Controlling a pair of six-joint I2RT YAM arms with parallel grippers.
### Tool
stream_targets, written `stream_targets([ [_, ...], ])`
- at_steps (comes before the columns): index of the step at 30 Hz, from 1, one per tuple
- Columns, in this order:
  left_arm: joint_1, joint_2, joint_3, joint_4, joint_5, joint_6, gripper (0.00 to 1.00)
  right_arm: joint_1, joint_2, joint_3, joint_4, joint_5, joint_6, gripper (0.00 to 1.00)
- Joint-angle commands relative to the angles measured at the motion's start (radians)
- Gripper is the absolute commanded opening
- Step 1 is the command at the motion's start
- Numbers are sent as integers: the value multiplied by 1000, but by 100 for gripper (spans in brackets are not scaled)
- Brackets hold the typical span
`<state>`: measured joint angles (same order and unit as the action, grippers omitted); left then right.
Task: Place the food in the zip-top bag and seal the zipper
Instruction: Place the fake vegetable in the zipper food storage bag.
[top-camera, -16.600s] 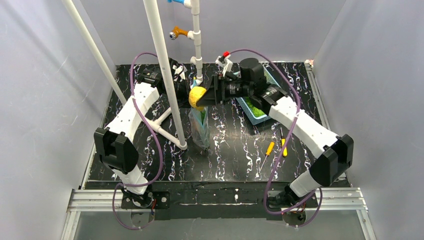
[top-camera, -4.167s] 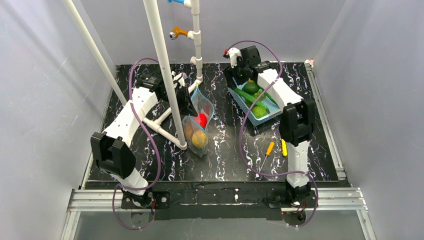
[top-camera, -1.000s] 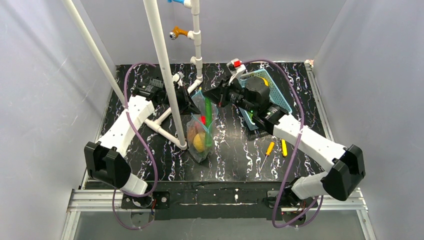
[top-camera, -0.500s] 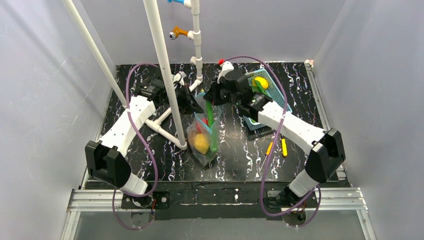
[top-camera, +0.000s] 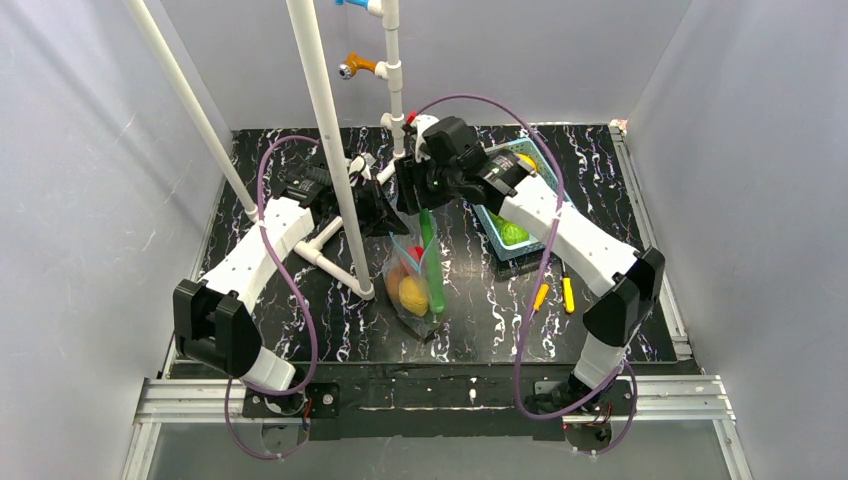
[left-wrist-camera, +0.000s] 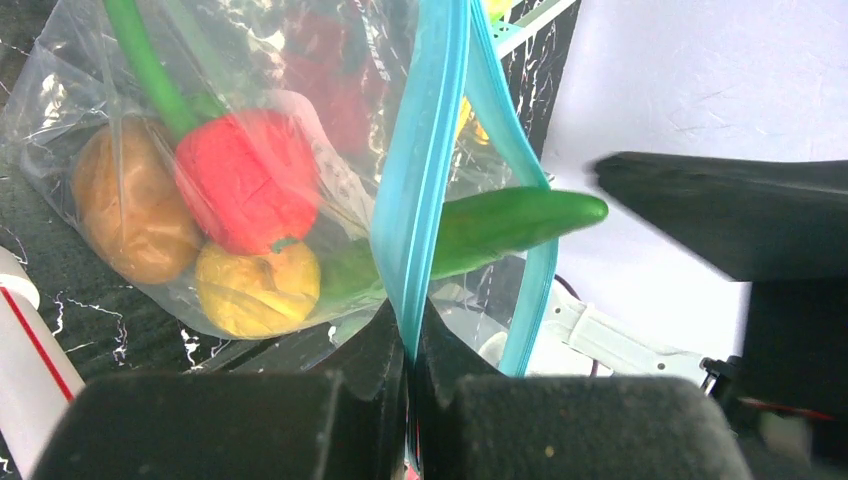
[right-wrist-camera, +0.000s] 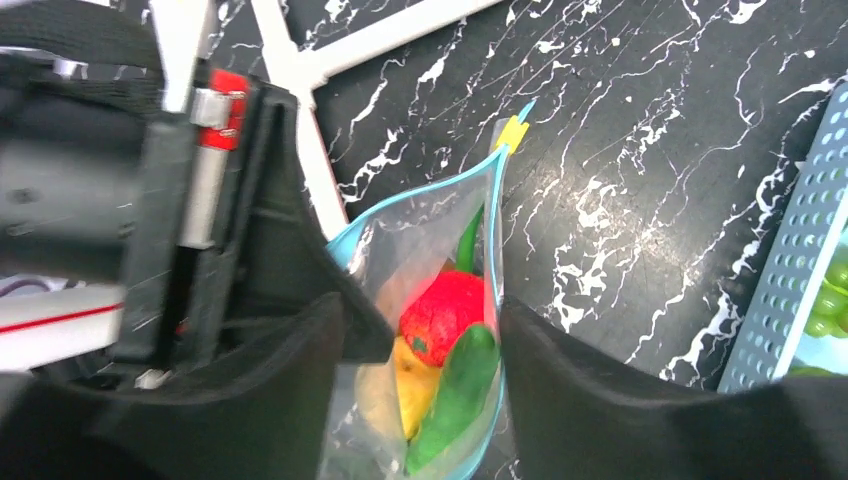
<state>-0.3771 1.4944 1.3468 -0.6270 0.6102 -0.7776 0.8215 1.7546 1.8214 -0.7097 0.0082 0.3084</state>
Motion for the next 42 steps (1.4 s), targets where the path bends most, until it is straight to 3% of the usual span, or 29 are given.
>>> stream_targets([
  [1, 0, -47, -19, 4, 17, 19, 0, 2, -106, 123, -115, -35, -31, 74],
  [4, 0, -48, -16, 3, 22, 21, 0, -2, -130, 100, -113, -28, -34, 73],
  [9, 0, -47, -15, 4, 31, 23, 0, -1, -144, 39, -91, -14, -13, 62],
  [13, 0, -46, -22, 4, 40, 24, 0, 3, -118, 11, -83, -14, -12, 47],
  [20, 0, -47, -25, 4, 42, 24, 0, 32, -57, -2, -95, 125, -56, 51],
  [33, 0, -52, -31, 3, 49, 24, 0, 62, -2, -52, -72, 230, -91, 33],
  [39, -2, -56, -45, 3, 49, 27, 0, 71, 58, -47, 16, 181, -110, 10],
  [42, -3, -57, -51, 3, 48, 27, 0, 76, 110, -36, 63, 136, -122, 8],
])
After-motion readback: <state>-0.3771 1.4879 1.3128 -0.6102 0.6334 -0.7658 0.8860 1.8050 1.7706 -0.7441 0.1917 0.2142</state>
